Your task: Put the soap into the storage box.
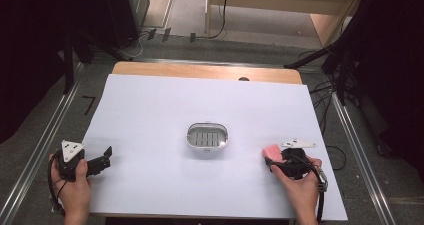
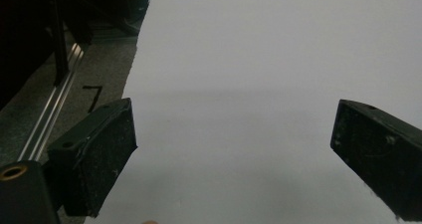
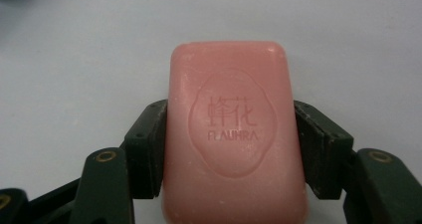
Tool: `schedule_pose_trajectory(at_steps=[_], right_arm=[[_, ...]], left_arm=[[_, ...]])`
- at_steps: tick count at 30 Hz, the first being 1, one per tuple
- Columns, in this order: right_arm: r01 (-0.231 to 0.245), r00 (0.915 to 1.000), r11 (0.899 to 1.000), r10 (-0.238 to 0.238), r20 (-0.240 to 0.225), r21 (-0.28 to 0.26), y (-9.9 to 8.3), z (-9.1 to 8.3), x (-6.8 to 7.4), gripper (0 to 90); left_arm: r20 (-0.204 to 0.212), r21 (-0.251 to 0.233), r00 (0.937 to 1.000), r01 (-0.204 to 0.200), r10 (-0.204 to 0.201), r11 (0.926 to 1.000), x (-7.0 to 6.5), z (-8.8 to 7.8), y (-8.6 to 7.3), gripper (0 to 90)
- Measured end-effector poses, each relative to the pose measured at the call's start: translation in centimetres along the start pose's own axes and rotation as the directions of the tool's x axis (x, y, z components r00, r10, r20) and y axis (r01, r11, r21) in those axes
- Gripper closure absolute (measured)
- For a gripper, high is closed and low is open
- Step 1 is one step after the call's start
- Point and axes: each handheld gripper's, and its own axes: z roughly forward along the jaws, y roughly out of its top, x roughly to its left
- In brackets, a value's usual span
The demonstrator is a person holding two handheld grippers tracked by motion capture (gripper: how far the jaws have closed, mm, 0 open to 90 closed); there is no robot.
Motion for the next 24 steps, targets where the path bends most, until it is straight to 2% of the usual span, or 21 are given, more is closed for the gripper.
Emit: schedule_pose_trajectory(at_steps=[3,7,14,15,16,17,19,24], right_arm=[[0.043,0.9988,0.999,-0.044,-0.021,-0.028,0.1,-0.3,0.2,38.6],[0.116,0.9920,0.993,-0.117,-0.048,-0.026,0.4,-0.4,0.4,38.6],[0.165,0.9805,0.986,-0.168,-0.102,-0.035,1.2,-0.7,0.5,38.6],[0.177,0.9769,0.983,-0.181,-0.114,-0.039,1.4,-0.7,0.5,38.6],[0.210,0.9677,0.977,-0.214,-0.133,-0.045,1.8,-0.8,0.8,38.6],[0.210,0.9677,0.977,-0.214,-0.133,-0.045,1.8,-0.8,0.8,38.6],[0.250,0.9576,0.967,-0.254,-0.136,-0.046,2.2,-0.9,1.1,38.6],[0.301,0.9395,0.951,-0.307,-0.151,-0.066,3.3,-0.8,1.9,38.6]], left_arm=[[0.002,-0.006,1.0000,0.006,-0.006,1.0000,0.0,0.0,0.0,4.2],[0.001,-0.014,1.0000,0.004,-0.004,0.9999,0.1,-0.2,-0.1,4.2],[0.001,-0.010,1.0000,0.002,-0.002,0.9999,0.0,-0.2,-0.1,4.3],[0.000,-0.010,1.0000,0.001,-0.001,1.0000,0.0,-0.2,-0.1,4.3],[0.002,-0.012,1.0000,0.000,0.000,0.9999,0.0,-0.2,-0.1,4.3],[0.002,-0.012,1.0000,0.000,0.000,0.9999,0.0,-0.2,-0.1,4.3],[0.001,-0.013,1.0000,-0.002,0.002,0.9999,0.0,-0.2,-0.1,4.3],[0.003,-0.014,1.0000,0.001,-0.001,0.9999,0.0,-0.2,-0.1,4.3]])
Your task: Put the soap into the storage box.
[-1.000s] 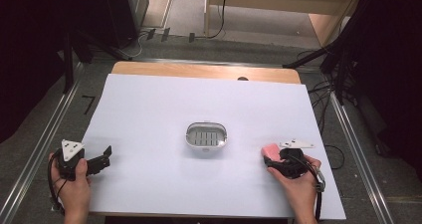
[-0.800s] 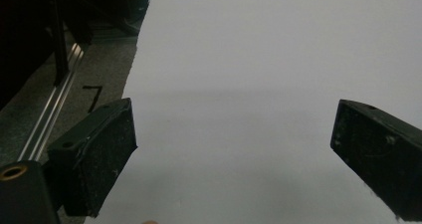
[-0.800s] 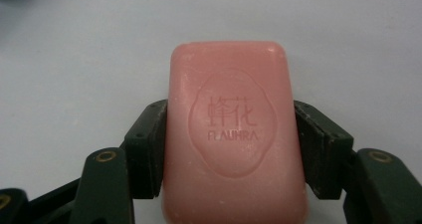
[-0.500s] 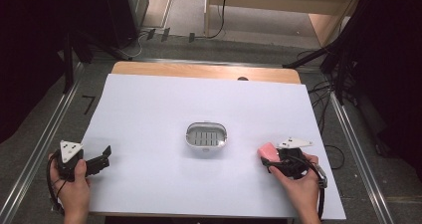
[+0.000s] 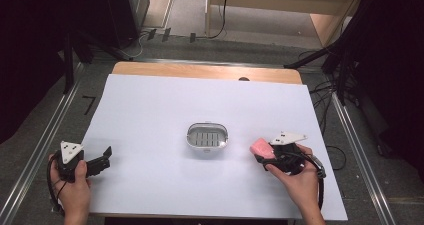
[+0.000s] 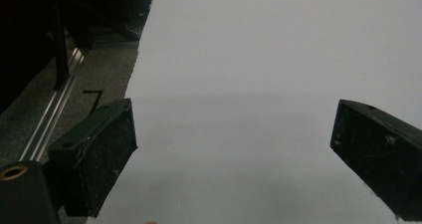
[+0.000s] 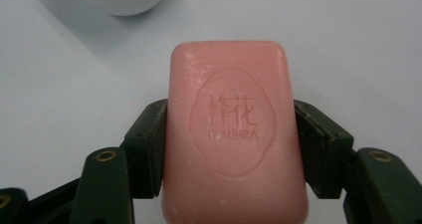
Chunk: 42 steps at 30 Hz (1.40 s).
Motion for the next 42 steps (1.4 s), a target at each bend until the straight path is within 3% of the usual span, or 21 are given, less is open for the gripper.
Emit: schedule_pose_trajectory(at_steps=[11,23,28,34,42], right_arm=[[0.091,0.9947,0.996,-0.091,-0.048,-0.017,2.0,1.1,0.9,38.6],[0.127,0.9880,0.991,-0.129,-0.084,-0.036,3.7,1.6,1.6,38.6],[0.177,0.9788,0.983,-0.180,-0.097,-0.040,4.6,1.8,2.0,38.6],[0.187,0.9726,0.981,-0.192,-0.131,-0.049,5.4,2.3,2.3,38.6],[0.235,0.9537,0.969,-0.244,-0.175,-0.071,6.4,2.9,2.6,38.6]], left_arm=[[0.002,0.001,1.0000,-0.001,0.001,1.0000,0.0,0.0,0.0,4.3],[0.002,0.000,1.0000,0.000,0.000,1.0000,0.0,0.0,0.0,4.3],[0.002,0.001,1.0000,0.000,0.000,1.0000,0.0,0.0,0.0,4.3],[0.003,0.001,1.0000,-0.001,0.001,1.0000,0.0,0.0,0.0,4.3],[0.006,0.002,1.0000,0.001,-0.001,1.0000,0.1,0.0,0.0,4.3]])
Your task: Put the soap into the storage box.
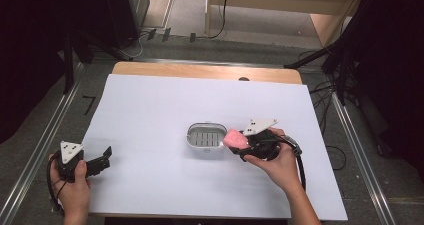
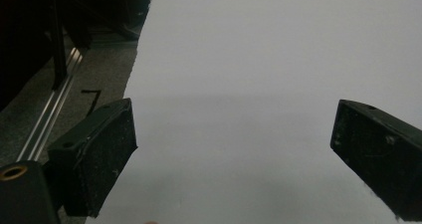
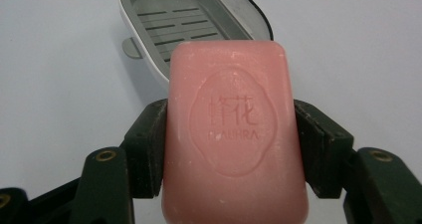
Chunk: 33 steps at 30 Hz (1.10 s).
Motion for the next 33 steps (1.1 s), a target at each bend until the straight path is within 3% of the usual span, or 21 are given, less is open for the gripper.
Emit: schedule_pose_trajectory(at_steps=[14,33], right_arm=[[0.055,0.9955,0.998,-0.057,-0.076,-0.029,1.5,1.0,-0.3,38.6],[0.155,0.9765,0.987,-0.159,-0.145,-0.038,3.8,3.6,-0.2,38.6]], left_arm=[[-0.001,-0.007,1.0000,0.005,-0.005,1.0000,0.0,0.0,0.0,4.3],[0.001,-0.006,1.0000,0.004,-0.004,1.0000,0.0,0.0,0.0,4.3]])
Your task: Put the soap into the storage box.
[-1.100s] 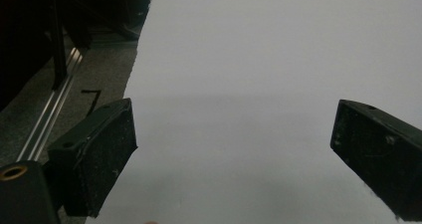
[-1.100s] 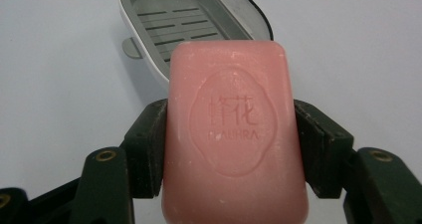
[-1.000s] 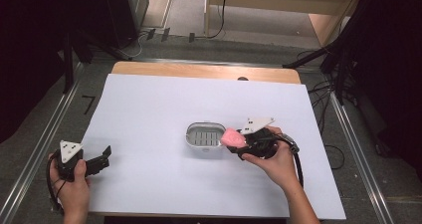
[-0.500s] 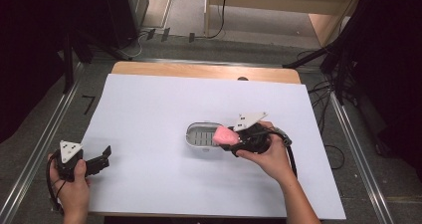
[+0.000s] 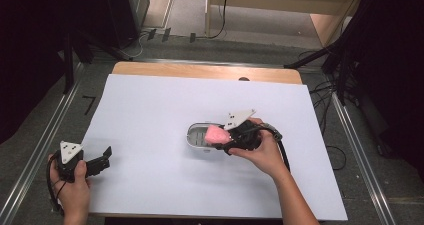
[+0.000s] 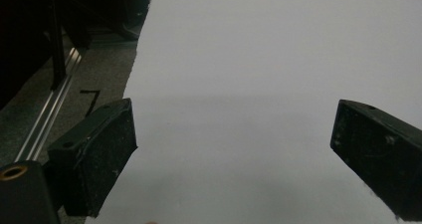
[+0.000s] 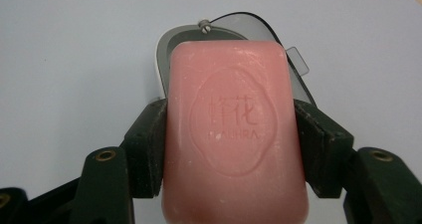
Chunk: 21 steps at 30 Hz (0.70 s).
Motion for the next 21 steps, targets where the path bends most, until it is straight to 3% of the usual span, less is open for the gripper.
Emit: schedule_pose_trajectory(at_steps=[21], right_arm=[[0.079,0.9966,0.997,-0.079,-0.024,0.003,1.1,2.2,-0.6,38.5]], left_arm=[[0.001,0.001,1.0000,-0.001,0.001,1.0000,0.0,0.0,0.0,4.3]])
